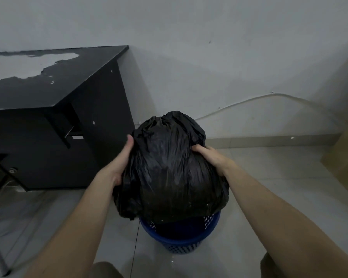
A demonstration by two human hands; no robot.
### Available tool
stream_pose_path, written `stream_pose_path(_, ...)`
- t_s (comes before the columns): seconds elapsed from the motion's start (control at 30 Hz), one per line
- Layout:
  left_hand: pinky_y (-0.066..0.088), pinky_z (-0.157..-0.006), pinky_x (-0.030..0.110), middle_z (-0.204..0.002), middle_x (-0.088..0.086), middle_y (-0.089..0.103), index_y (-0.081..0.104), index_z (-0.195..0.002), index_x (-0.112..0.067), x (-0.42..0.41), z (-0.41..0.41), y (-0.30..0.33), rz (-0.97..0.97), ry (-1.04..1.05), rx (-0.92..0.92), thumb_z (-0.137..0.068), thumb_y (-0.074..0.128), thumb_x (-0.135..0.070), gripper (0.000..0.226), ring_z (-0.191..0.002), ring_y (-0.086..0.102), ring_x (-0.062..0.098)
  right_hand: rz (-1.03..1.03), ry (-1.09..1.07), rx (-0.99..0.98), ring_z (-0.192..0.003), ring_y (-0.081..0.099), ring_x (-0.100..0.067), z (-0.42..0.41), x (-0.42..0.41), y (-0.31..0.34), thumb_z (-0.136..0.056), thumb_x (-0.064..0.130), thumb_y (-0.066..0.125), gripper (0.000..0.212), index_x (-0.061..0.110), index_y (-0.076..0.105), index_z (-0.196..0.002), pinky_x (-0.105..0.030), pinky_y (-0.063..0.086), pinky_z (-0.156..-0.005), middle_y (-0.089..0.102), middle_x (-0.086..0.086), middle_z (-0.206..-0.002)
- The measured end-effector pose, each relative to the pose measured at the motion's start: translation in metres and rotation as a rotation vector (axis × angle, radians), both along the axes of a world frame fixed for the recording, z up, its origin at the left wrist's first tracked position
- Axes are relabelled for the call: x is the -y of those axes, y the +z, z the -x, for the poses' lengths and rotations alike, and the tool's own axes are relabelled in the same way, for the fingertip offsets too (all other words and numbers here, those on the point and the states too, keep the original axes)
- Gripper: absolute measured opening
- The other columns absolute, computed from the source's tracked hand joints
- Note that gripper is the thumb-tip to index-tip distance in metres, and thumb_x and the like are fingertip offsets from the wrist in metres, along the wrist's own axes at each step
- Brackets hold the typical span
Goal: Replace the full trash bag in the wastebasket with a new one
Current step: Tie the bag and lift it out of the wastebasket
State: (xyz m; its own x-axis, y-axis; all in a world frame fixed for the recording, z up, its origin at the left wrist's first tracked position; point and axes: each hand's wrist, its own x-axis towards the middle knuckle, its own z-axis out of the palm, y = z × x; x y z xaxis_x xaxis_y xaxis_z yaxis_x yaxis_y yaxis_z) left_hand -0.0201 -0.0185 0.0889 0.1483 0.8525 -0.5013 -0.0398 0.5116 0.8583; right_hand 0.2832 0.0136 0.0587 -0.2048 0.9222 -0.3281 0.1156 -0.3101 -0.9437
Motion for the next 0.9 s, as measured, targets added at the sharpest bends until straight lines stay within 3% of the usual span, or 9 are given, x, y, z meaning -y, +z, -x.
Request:
stream_pose_path(0.13, 0.043, -0.096, 0.033, -0.142, -0.002, 0.055, 0.037, -0.152, -0.033, -0.005, -0.025, 0.006, -0.043, -0.021, -0.256, -0.04, 0.078, -0.086, 0.131, -0.111, 0.056, 0.015, 0.054, 0.102, -0.054, -0.111, 0.066, -0.016, 0.006, -0.008, 0.004, -0.056, 0.083, 0.07, 0.103, 0.021, 0.053, -0.136, -0.034, 0.052, -0.096, 0.066, 0.001, -0.126)
stream_pose_path(0.23, 0.042, -0.097, 0.033, -0.14, -0.004, 0.055, 0.037, -0.152, -0.034, -0.012, -0.033, 0.019, -0.028, 0.006, -0.261, -0.042, 0.079, -0.084, 0.129, -0.109, 0.057, 0.014, -0.008, 0.084, -0.012, -0.101, 0.069, -0.007, 0.011, -0.014, 0.017, -0.047, 0.083, 0.076, 0.108, 0.023, 0.053, -0.135, -0.029, 0.054, -0.091, 0.067, 0.012, -0.115)
stream_pose_path(0.3, 0.042, -0.096, 0.031, -0.137, -0.006, 0.055, 0.036, -0.153, -0.035, -0.02, -0.037, 0.037, -0.006, 0.004, -0.265, -0.045, 0.078, -0.085, 0.126, -0.109, 0.056, 0.012, -0.011, 0.059, 0.018, -0.109, 0.066, -0.012, 0.01, -0.023, 0.038, -0.051, 0.078, 0.081, 0.108, 0.022, 0.053, -0.139, -0.036, 0.05, -0.101, 0.067, 0.011, -0.12)
stream_pose_path(0.37, 0.042, -0.094, 0.029, -0.134, -0.011, 0.056, 0.034, -0.153, -0.037, -0.023, -0.042, 0.061, 0.007, -0.01, -0.246, -0.05, 0.074, -0.086, 0.121, -0.109, 0.056, 0.009, -0.002, 0.057, 0.024, -0.109, 0.065, -0.01, 0.005, -0.028, 0.064, -0.053, 0.075, 0.083, 0.106, 0.022, 0.052, -0.14, -0.034, 0.049, -0.102, 0.066, 0.015, -0.118)
stream_pose_path(0.47, 0.043, -0.088, 0.023, -0.128, -0.015, 0.057, 0.032, -0.154, -0.035, -0.024, -0.051, 0.109, 0.026, -0.028, -0.202, -0.05, 0.067, -0.093, 0.124, -0.102, 0.055, 0.003, 0.027, 0.057, 0.063, -0.108, 0.065, -0.005, -0.009, -0.028, 0.116, -0.056, 0.076, 0.081, 0.102, 0.027, 0.053, -0.141, -0.031, 0.05, -0.099, 0.066, 0.02, -0.117)
stream_pose_path(0.53, 0.04, -0.096, 0.027, -0.14, -0.008, 0.052, 0.03, -0.155, -0.033, -0.019, -0.06, 0.147, 0.043, -0.041, -0.179, -0.047, 0.066, -0.093, 0.129, -0.105, 0.054, 0.006, 0.058, 0.066, 0.089, -0.106, 0.065, -0.003, -0.02, -0.023, 0.158, -0.057, 0.079, 0.078, 0.099, 0.031, 0.053, -0.14, -0.029, 0.05, -0.096, 0.065, 0.019, -0.12)
stream_pose_path(0.7, 0.043, -0.096, 0.024, -0.137, -0.017, 0.053, 0.027, -0.155, -0.039, 0.008, -0.082, 0.261, 0.065, -0.092, -0.214, -0.054, 0.077, -0.083, 0.121, -0.107, 0.054, 0.002, 0.088, 0.059, 0.097, -0.09, 0.063, 0.013, -0.032, 0.017, 0.277, -0.05, 0.083, 0.076, 0.108, 0.033, 0.045, -0.14, -0.009, 0.049, -0.073, 0.06, 0.025, -0.112)
stream_pose_path(0.83, 0.034, -0.111, 0.03, -0.154, -0.011, 0.039, 0.018, -0.158, -0.039, 0.054, -0.078, 0.354, 0.117, -0.169, -0.229, -0.055, 0.071, -0.088, 0.126, -0.128, 0.045, 0.011, 0.064, 0.042, 0.164, -0.108, 0.06, -0.003, -0.028, 0.066, 0.373, -0.05, 0.08, 0.079, 0.109, 0.033, 0.047, -0.143, -0.022, 0.046, -0.093, 0.059, 0.023, -0.116)
stream_pose_path(0.9, 0.032, -0.107, 0.027, -0.155, -0.011, 0.035, 0.013, -0.159, -0.038, 0.082, -0.071, 0.394, 0.138, -0.206, -0.219, -0.055, 0.066, -0.091, 0.128, -0.124, 0.043, 0.01, 0.077, 0.033, 0.16, -0.117, 0.057, -0.011, -0.025, 0.093, 0.412, -0.049, 0.079, 0.08, 0.112, 0.03, 0.046, -0.145, -0.029, 0.043, -0.1, 0.058, 0.018, -0.122)
